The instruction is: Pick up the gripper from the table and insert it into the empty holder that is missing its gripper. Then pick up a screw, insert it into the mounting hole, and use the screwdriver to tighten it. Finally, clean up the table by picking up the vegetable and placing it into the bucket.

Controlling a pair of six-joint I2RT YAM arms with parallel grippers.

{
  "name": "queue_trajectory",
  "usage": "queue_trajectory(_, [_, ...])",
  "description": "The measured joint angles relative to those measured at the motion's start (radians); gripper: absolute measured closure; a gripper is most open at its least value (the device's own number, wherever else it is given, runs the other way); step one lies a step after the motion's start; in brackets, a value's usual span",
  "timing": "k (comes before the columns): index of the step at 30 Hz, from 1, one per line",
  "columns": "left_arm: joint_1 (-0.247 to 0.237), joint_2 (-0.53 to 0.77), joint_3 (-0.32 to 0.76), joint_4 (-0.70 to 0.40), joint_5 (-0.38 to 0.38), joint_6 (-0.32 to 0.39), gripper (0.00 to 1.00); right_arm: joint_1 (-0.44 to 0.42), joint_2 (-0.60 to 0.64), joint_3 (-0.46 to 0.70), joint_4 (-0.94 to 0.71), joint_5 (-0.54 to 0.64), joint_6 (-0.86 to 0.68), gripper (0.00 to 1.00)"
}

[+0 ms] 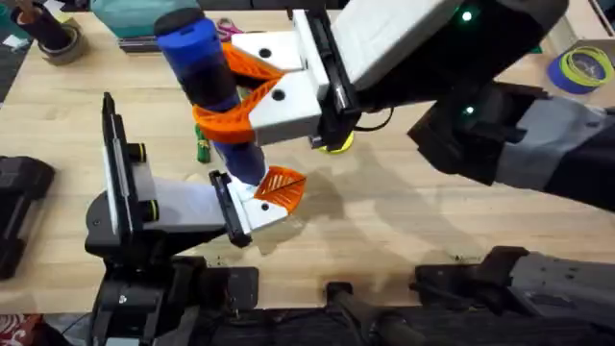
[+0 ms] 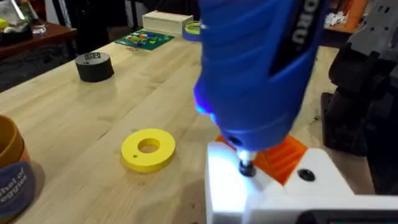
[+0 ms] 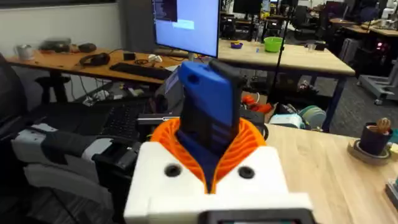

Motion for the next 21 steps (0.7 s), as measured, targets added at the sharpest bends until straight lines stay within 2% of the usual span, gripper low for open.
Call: queue_trajectory(21, [-0.002,0.0,0.0,-0.001,0.007,0.0,0.985,0.0,0.0,0.0,0.003,-0.038,0.03,0.979])
